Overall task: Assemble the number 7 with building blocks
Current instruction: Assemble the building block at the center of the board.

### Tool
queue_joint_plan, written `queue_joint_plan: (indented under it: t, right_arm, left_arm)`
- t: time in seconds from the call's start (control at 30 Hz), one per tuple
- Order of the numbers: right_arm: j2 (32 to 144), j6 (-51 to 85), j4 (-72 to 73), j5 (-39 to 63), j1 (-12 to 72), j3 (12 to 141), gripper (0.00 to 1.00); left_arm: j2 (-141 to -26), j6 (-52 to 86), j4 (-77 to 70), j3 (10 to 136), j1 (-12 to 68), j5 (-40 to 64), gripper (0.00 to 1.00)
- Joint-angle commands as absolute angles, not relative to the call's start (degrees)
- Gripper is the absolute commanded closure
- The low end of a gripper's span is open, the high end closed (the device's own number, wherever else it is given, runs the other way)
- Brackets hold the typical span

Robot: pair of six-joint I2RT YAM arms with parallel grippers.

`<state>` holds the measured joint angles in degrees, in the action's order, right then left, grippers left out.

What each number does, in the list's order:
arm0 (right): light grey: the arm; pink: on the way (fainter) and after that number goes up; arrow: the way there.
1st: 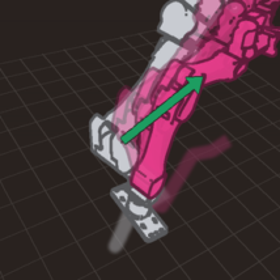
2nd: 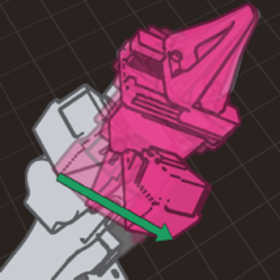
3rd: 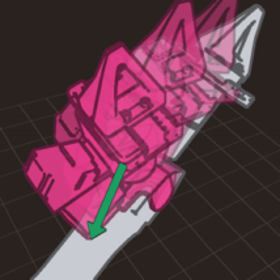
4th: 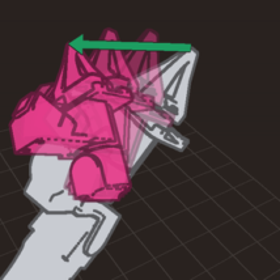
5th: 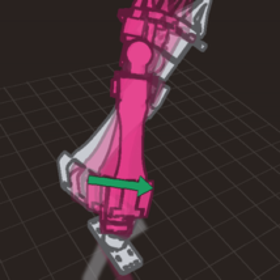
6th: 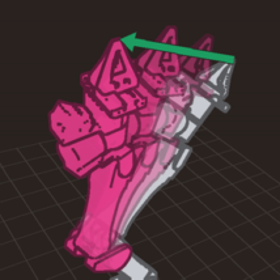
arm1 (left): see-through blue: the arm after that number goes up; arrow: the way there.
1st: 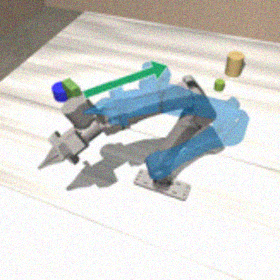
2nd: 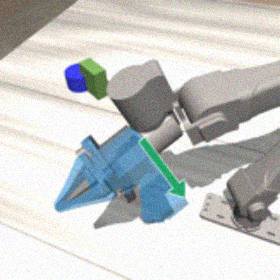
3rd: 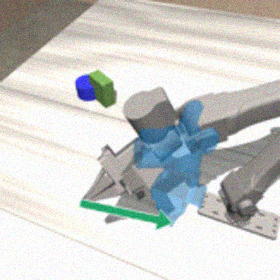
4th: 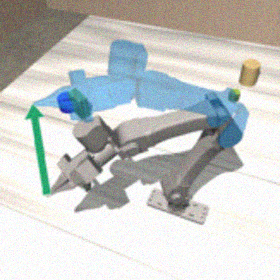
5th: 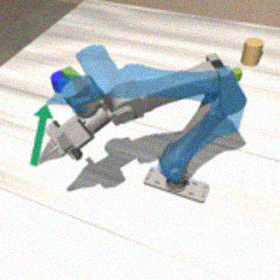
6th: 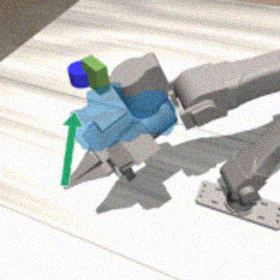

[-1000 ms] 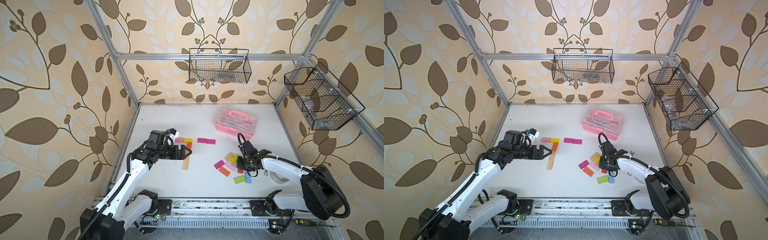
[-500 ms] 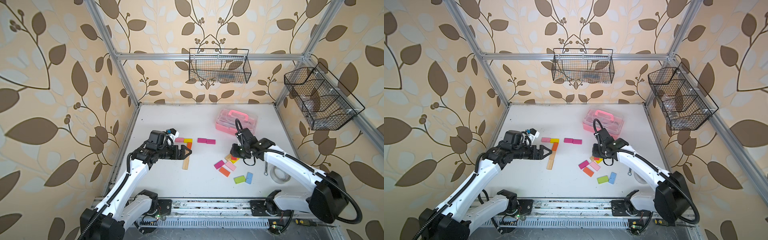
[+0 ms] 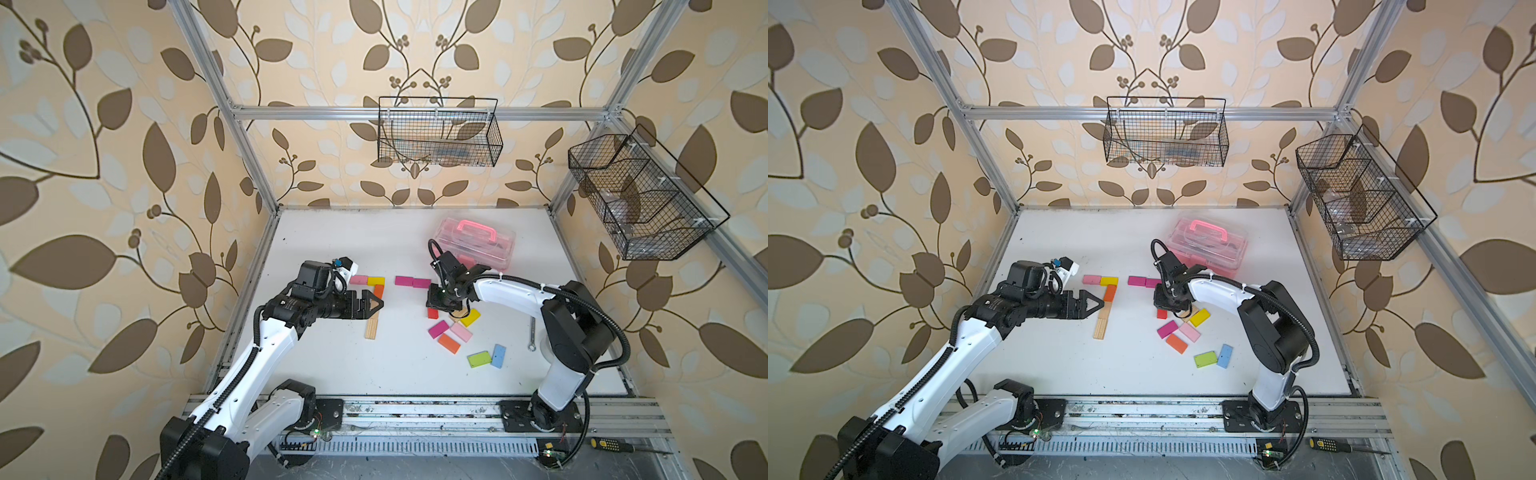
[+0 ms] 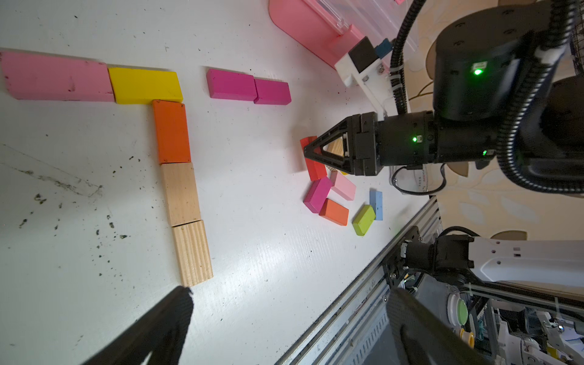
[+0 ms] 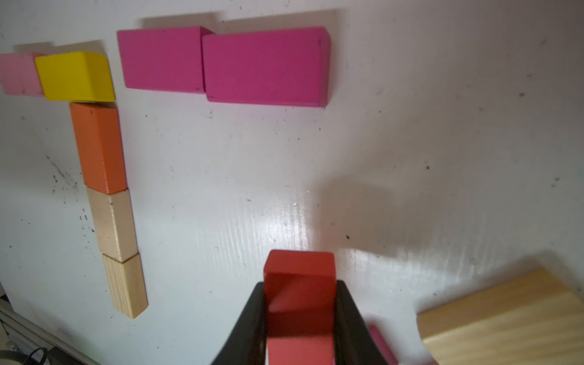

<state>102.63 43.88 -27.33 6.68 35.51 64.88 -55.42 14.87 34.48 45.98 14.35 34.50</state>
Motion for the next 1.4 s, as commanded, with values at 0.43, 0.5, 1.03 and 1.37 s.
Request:
queue_joint_plan:
  t: [0.43,0.5,1.03,1.37]
  right_arm:
    - [111.5,43.9,-29.3,3.1,34.8,74.5,0.86]
    - [112.0,43.9,-29.4,2.7,34.7,74.7,0.86]
    - [115.3,43.0,-30.3,1.0,34.3,77.1,0.82]
    - [116.3,43.1,-30.1,1.1,33.9,77.0,0.75]
  left_arm:
    - [-54.7,13.2,34.4,46.3,15.0,36.3,0.01]
    - [-54.6,13.2,34.4,46.3,15.0,36.3,0.01]
    - [-54.4,13.1,34.4,46.3,15.0,36.5,0.01]
    - [-54.4,13.0,34.4,46.3,15.0,36.6,0.01]
